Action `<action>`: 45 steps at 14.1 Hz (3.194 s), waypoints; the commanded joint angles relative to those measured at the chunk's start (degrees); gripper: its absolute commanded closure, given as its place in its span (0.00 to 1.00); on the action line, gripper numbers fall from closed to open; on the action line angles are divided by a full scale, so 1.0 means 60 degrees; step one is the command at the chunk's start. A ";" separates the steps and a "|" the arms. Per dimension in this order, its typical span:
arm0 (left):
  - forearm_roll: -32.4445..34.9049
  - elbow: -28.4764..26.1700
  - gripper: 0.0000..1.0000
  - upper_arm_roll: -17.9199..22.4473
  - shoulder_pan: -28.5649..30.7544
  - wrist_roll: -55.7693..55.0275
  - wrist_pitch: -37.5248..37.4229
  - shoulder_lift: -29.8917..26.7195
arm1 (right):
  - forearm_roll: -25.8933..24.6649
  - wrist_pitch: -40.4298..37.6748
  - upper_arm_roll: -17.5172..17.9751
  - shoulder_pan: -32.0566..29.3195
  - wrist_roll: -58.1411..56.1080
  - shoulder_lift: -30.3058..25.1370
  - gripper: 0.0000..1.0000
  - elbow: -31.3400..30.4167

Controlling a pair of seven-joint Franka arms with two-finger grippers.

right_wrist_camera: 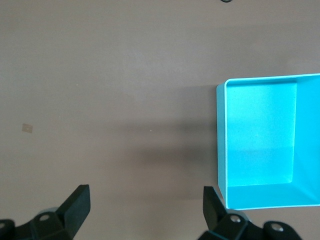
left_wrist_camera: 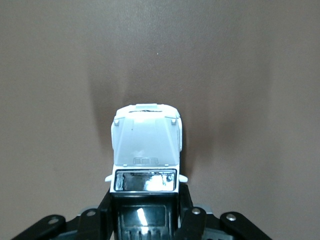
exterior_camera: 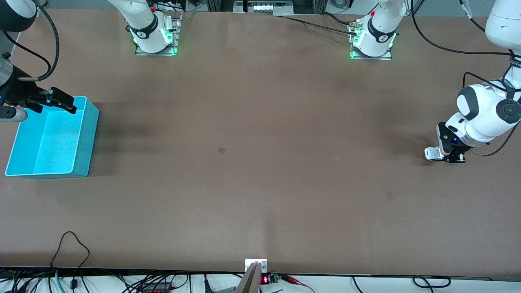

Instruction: Wind and store white jeep toy

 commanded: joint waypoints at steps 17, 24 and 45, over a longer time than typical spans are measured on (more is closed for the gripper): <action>0.0084 0.0485 0.00 -0.0737 0.0387 0.0031 -0.2509 -0.0776 | 0.0101 -0.0176 0.0046 -0.0113 -0.0178 -0.0132 0.00 -0.0026; 0.0084 0.2977 0.00 -0.1806 0.0284 -0.2265 -0.6880 -0.1055 | 0.0101 -0.0176 0.0032 -0.0113 -0.0178 -0.0132 0.00 -0.0026; -0.1879 0.5661 0.00 -0.1124 -0.2978 -1.6178 -1.0647 -0.2708 | 0.0247 -0.0073 0.0075 -0.0069 -0.0178 -0.0190 0.00 -0.0217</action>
